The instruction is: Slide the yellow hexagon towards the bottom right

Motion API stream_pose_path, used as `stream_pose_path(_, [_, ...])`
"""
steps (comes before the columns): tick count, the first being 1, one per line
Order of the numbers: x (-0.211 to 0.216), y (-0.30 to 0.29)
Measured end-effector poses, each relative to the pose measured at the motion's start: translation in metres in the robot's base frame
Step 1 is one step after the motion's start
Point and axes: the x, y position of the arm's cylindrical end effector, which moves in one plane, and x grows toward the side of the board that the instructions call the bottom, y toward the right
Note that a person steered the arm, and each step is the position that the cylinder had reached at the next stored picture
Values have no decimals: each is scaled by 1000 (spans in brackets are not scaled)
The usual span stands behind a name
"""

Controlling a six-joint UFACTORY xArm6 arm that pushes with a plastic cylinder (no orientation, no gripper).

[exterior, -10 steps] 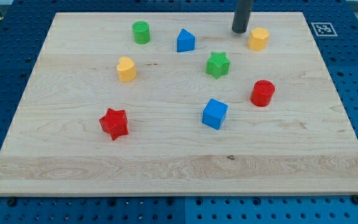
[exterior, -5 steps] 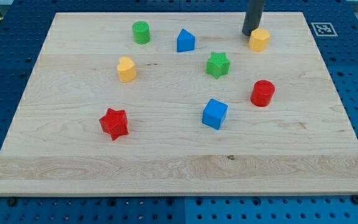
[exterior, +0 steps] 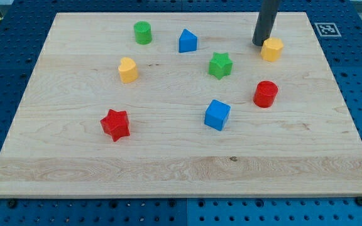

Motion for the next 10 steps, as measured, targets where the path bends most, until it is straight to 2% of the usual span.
stream_pose_path(6, [54, 56])
stream_pose_path(10, [110, 75])
